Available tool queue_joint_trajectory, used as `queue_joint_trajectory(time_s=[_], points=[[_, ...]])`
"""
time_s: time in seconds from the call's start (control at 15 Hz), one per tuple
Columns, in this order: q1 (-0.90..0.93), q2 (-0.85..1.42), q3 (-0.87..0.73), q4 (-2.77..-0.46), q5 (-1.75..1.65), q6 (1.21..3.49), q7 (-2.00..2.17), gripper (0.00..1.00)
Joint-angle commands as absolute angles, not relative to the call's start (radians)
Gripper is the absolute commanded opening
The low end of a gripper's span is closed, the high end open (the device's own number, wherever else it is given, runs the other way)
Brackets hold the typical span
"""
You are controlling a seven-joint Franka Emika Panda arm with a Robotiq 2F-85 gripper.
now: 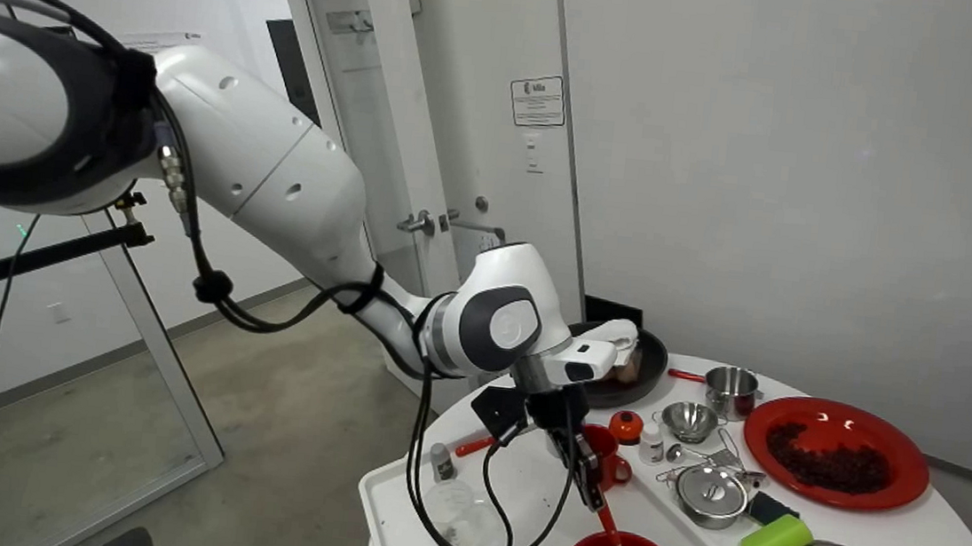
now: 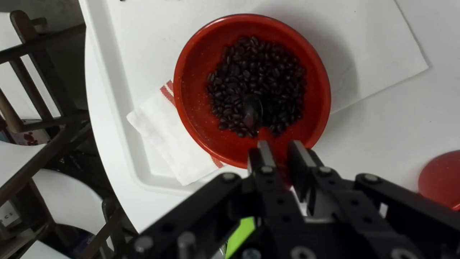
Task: Remove the spoon from the red mug on the left and place it in the red bowl
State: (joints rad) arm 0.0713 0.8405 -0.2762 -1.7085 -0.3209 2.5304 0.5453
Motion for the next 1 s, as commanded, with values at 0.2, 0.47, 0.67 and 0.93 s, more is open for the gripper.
queue_joint_trajectory(time_s=[0.2,0.47,0.67,0.93], points=[[0.097,0.843,-0.301,-1.711,-0.298,2.533,0.527,0.55],[0.108,0.838,-0.304,-1.72,-0.303,2.534,0.526,0.86],[0.114,0.836,-0.305,-1.724,-0.304,2.535,0.526,1.0],[0.115,0.833,-0.305,-1.726,-0.303,2.537,0.524,1.0]])
